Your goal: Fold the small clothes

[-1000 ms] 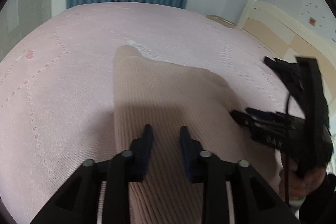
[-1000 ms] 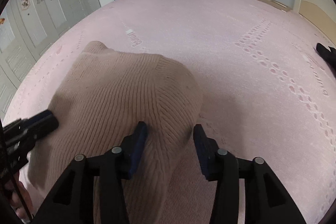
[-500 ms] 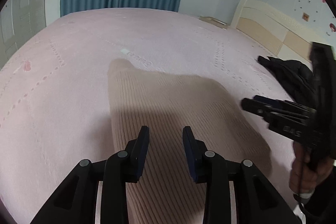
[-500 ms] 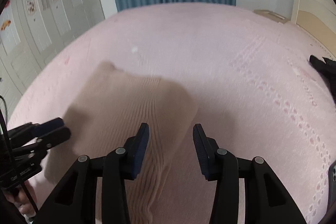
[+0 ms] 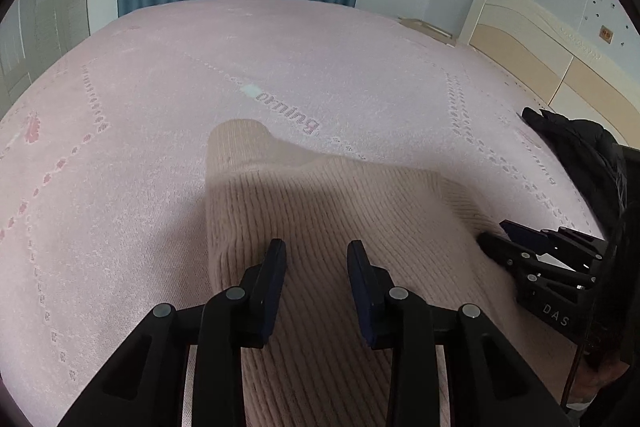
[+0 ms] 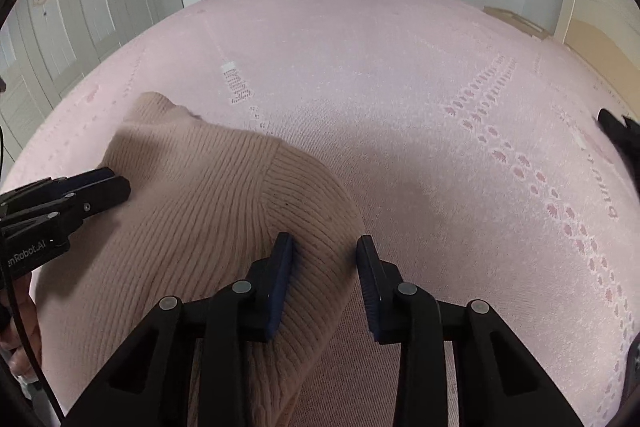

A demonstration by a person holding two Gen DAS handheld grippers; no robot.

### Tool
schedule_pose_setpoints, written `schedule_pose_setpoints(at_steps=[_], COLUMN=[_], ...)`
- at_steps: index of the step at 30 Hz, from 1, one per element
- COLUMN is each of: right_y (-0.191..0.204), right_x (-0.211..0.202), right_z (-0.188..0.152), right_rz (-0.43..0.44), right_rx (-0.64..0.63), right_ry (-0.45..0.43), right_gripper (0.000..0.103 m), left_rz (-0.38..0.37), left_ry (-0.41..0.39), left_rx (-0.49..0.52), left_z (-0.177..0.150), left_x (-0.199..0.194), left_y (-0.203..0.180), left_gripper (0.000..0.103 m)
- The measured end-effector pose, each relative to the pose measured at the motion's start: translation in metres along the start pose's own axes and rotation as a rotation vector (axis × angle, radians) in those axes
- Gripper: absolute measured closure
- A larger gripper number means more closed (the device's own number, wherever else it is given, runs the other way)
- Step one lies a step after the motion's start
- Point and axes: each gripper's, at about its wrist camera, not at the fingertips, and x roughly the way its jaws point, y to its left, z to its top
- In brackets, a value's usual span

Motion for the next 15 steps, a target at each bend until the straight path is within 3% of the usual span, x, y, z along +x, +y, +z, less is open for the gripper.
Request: schedule_pose_setpoints(at_steps=[3,7,10,15], right_y=[-0.003,-0.008,-0.003,0.005], right_x=[-0.012,-0.047,-0.060,-0.052], right_z=[-0.001,-0.012,-0.027,-0.050], right_rz=[0.016,0.107,0.157,0.134], right_rx=[0.016,0.036,0.030,0.026], right_ry=[0.002,-0.049,-0.041,0.010], right_gripper=[0.071,0.070,0.070,0.071], left_rz=[0.004,0.009,0.002,0.011], left_ry=[-0.017,-0.042,-0.036,-0.032], left_rx=[-0.020,-0.014,-0.014,-0.014], left_z=[-0.006,-0.024,-0.041,-0.068], left_x=[-0.013,-0.038,-0.050,-0.066], left_y=[0.000,-0.003,-0.007,-0.014], left_gripper=[0.073,0.067,0.065,0.064])
